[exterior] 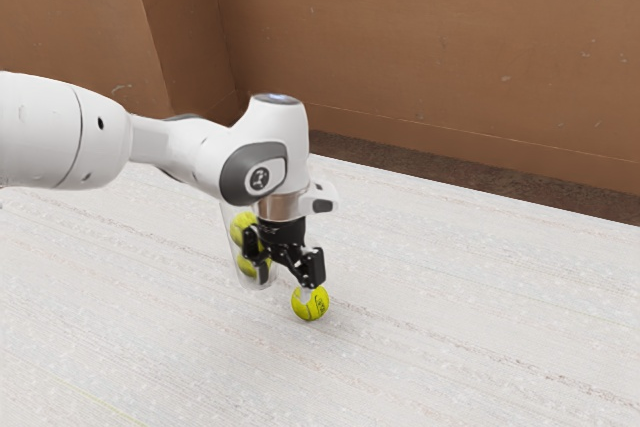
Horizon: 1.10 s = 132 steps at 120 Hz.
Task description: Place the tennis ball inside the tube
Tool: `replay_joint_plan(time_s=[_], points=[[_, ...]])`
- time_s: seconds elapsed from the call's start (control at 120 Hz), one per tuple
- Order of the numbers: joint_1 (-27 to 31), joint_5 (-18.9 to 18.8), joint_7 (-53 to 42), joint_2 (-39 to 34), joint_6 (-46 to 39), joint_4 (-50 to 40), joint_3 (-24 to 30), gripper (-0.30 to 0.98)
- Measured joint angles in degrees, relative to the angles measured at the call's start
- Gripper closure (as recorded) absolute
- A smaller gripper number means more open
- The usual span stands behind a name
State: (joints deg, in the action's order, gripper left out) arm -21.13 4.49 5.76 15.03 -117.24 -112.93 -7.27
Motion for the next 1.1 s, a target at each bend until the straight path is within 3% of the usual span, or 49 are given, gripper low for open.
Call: replay_joint_plan(time_s=[0.35,0.608,1.1], points=[[0.5,1.8,-1.6,7.0,-6.3,3.3,-0.5,0.0],[1.1,4.6,-3.8,9.0,-8.2,4.1,-1.4,0.0],[0.7,6.1,-6.7,12.3,-12.0,4.8,-1.5,0.0]])
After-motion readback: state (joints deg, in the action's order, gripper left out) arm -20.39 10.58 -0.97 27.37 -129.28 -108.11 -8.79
